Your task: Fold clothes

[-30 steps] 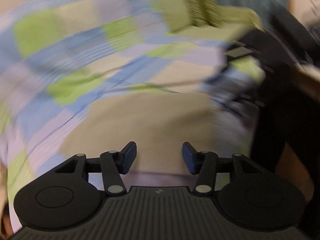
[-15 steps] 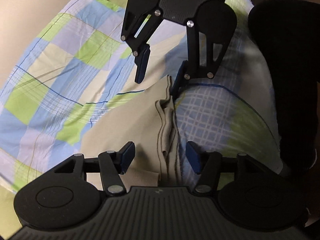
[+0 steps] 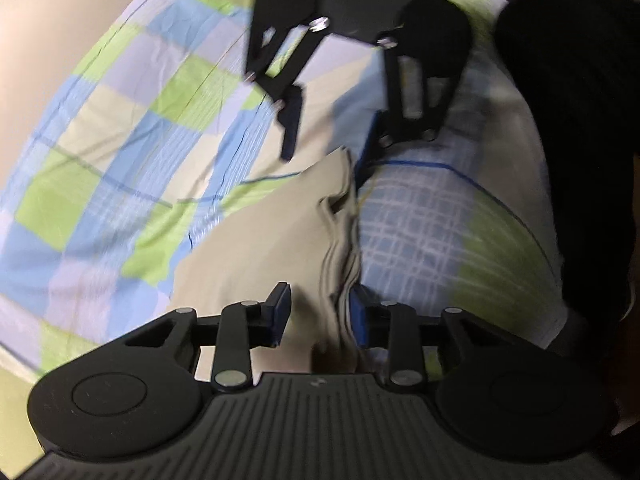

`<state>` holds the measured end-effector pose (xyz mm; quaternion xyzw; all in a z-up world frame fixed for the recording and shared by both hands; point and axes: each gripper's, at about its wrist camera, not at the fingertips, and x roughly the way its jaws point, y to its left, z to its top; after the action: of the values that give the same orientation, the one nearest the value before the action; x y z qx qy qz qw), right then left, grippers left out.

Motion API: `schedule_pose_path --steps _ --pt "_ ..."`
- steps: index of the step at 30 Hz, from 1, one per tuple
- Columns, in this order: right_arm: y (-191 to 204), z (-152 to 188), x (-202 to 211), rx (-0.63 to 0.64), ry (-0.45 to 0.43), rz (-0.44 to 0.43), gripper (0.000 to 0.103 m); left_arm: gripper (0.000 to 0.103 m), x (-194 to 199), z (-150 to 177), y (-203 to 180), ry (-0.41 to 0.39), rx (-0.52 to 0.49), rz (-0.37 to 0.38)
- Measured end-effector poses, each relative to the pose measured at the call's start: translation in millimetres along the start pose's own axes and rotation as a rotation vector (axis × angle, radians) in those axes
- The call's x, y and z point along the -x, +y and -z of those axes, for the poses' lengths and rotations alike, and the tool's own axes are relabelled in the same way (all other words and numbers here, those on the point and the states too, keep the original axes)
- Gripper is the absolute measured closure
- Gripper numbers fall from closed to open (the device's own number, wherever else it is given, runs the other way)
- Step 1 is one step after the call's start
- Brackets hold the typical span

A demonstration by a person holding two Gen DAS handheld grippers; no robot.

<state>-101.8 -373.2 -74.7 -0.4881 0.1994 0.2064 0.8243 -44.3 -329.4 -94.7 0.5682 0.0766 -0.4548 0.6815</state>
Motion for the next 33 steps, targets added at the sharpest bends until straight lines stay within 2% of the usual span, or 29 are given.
schedule_pose_path --steps 4,5,6,8,9,10,11,12,13,16,19,21,23,26,27,29,31,33 --pt "-1.4 0.3 -2.4 -0.017 -0.009 0.002 0.058 0.057 -14.3 -12.3 -9.3 0.017 -0.088 -0.06" --pt "-0.4 0.0 -2.3 -0.011 -0.012 0.006 0.058 0.057 -15.4 -14.0 -9.1 0.021 -0.083 -0.062" --pt "-0.2 0.5 -2.6 -0.008 -0.013 0.007 0.058 0.06 -15.8 -15.2 -8.3 0.026 -0.07 -0.057" --pt "-0.5 -0.6 -4.5 -0.003 -0.021 0.014 0.058 0.081 -16.6 -16.8 -7.0 0.032 -0.049 -0.048" --pt "-0.9 -1.7 -6.4 -0.004 -0.024 0.016 0.058 0.087 -17.0 -17.0 -5.9 0.032 -0.042 -0.042" --pt "-0.8 -2.8 -8.3 -0.003 -0.03 0.016 0.061 0.089 -17.6 -17.3 -4.4 0.032 -0.034 -0.037" --pt "-1.1 -3.5 -9.6 -0.002 -0.037 0.014 0.066 0.09 -16.7 -17.3 -2.9 0.027 -0.028 -0.03" --pt "-2.2 -3.8 -10.2 -0.006 -0.038 0.006 0.091 0.092 -14.9 -16.8 -0.2 0.019 -0.024 -0.023" --pt "-2.6 -3.8 -10.3 -0.013 -0.036 0.003 0.101 0.092 -11.6 -15.7 5.1 0.001 -0.015 -0.017" --pt "-4.5 -3.4 -4.4 -0.047 -0.019 -0.001 0.101 0.093 3.4 -9.7 22.0 -0.062 0.02 0.022" --pt "-2.2 -9.2 18.9 -0.083 -0.012 0.006 0.102 0.093 27.0 2.5 36.8 -0.143 0.038 0.093" --pt "6.3 -19.5 44.9 -0.113 -0.024 -0.013 0.102 0.093 40.3 12.1 40.4 -0.162 0.037 0.111" --pt "15.6 -29.1 62.1 -0.166 -0.05 -0.04 0.102 0.093 51.7 22.1 38.9 -0.156 0.052 0.129" --pt "24.8 -34.2 71.0 -0.269 -0.071 -0.114 0.103 0.093 54.1 39.5 25.0 -0.086 0.089 0.139" --pt "26.5 -33.0 69.7 -0.289 -0.062 -0.141 0.098 0.092 56.0 41.3 21.6 -0.078 0.102 0.14" --pt "26.9 -29.8 69.3 -0.329 -0.054 -0.177 0.092 0.083 63.0 43.4 20.2 -0.081 0.186 0.162" --pt "16.5 -22.0 74.9 -0.414 -0.08 -0.212 0.087 0.08 66.1 47.0 26.8 -0.094 0.278 0.186" --pt "-0.4 -11.2 81.7 -0.526 -0.123 -0.216 0.074 0.073 70.3 59.3 39.7 -0.105 0.491 0.223"
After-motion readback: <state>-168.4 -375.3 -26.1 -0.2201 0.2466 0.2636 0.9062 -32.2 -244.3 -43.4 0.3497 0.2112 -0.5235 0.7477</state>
